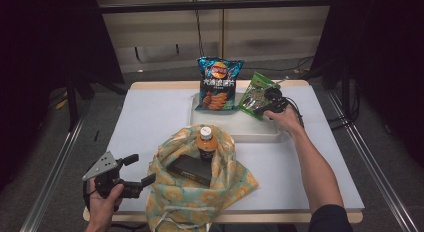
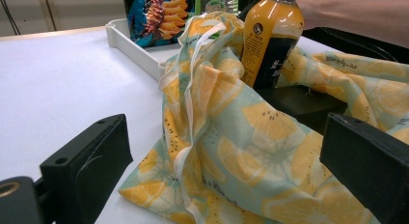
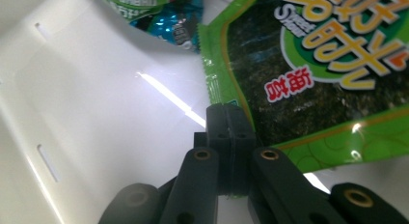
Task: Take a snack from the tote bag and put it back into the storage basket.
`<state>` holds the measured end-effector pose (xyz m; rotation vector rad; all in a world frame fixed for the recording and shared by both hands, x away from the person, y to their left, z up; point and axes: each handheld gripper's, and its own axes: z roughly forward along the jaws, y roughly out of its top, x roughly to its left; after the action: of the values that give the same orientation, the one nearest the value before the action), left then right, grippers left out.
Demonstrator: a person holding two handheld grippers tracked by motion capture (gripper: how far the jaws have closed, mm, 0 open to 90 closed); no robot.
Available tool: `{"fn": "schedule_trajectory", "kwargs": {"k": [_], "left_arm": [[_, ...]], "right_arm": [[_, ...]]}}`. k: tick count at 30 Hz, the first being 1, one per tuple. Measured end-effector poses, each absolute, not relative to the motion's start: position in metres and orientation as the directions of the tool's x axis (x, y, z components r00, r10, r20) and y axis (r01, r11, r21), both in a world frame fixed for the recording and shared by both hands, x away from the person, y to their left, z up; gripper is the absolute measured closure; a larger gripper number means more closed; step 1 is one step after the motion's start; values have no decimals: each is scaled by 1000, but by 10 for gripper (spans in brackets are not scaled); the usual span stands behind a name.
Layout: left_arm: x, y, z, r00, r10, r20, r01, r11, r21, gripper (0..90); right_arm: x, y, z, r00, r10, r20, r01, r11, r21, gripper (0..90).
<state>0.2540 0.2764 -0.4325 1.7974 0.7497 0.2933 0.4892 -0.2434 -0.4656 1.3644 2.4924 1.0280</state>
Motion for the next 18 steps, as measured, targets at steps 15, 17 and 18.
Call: {"fn": "schedule_trajectory", "kwargs": {"k": [15, 17, 18], "left_arm": [[255, 277, -433, 759, 629, -167, 352, -182, 918, 34], [255, 277, -433, 762, 628, -159, 351, -194, 916, 34], [255, 277, -433, 759, 631, -161, 353, -190, 916, 34]], "right_arm": [[498, -254, -470, -505, 849, 152, 725, 322, 609, 900], [500, -255, -472, -515, 846, 137, 709, 331, 623, 900], [500, -255, -472, -498, 856, 137, 717, 318, 620, 900]]}}
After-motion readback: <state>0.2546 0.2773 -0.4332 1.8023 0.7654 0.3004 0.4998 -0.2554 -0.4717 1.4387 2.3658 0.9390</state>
